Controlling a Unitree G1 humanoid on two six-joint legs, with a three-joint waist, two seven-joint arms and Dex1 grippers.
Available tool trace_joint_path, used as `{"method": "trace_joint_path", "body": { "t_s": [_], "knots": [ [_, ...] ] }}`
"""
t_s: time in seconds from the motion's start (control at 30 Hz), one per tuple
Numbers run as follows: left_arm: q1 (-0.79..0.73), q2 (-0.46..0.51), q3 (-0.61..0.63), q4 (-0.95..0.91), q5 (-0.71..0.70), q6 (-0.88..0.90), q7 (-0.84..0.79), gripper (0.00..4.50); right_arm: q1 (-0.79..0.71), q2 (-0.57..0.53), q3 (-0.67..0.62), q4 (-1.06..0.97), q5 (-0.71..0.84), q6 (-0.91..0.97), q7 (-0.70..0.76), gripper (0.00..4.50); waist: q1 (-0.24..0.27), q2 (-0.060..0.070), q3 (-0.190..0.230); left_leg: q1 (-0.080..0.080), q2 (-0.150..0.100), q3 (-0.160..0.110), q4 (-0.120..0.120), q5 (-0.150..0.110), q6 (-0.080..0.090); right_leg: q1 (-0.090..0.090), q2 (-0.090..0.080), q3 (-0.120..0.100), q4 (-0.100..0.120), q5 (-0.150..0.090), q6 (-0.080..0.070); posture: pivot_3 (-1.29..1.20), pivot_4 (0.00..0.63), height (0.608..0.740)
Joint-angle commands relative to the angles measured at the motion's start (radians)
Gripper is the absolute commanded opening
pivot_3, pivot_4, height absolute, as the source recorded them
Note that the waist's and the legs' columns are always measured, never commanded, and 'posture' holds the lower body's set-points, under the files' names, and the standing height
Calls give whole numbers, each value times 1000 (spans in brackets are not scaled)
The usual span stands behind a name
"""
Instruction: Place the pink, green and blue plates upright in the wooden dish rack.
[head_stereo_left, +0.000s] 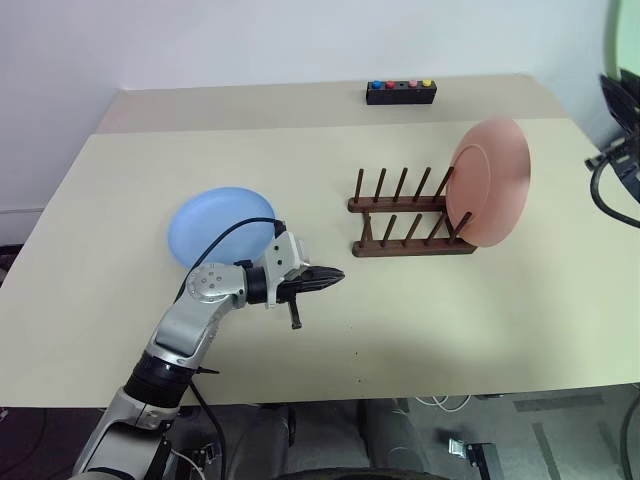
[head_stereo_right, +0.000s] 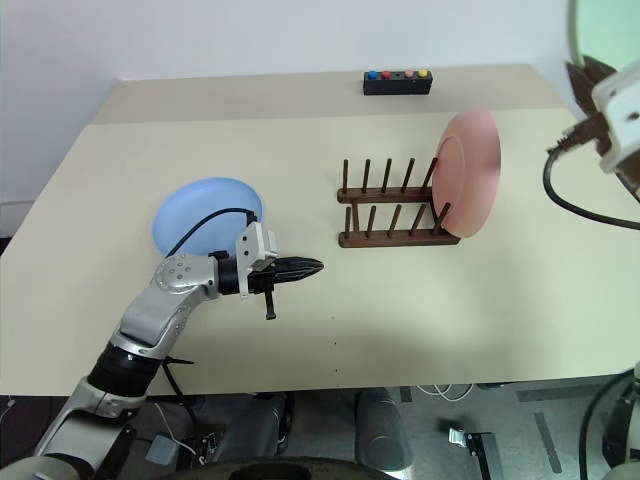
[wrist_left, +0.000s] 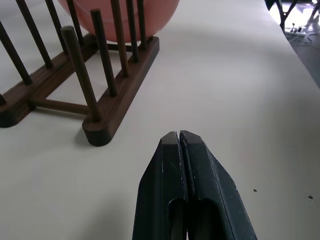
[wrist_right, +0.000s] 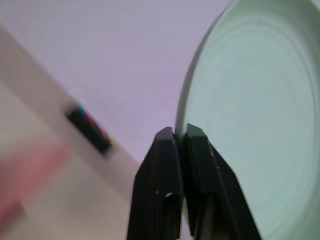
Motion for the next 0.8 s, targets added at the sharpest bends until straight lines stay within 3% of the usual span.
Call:
{"method": "trace_joint_path", "body": {
  "t_s": [0.03,0.33,0.63,0.8],
  "knots": [
    [-11,8,25,-10,-7,-22,3,0,-70,25,0,-163,224,137,62,24,0,-1,0,0,0,0,0,0,0,0,0,0,0,0,0,0,150,740],
    [-1,10,26,-25,-6,-16,11,0,-75,157,45,-326,661,434,92,24,8,-1,0,-1,0,0,0,0,1,0,0,0,0,0,0,0,150,740],
    [18,22,31,-47,-8,-10,22,0,13,274,8,-220,836,572,48,24,20,-1,0,-1,0,0,0,0,1,-2,0,0,0,0,0,0,150,740],
    [18,24,30,-49,-7,-8,27,0,43,303,-2,-171,857,606,36,24,25,-1,0,-2,0,0,1,0,1,-2,0,0,0,0,0,0,150,740]
  ]
}}
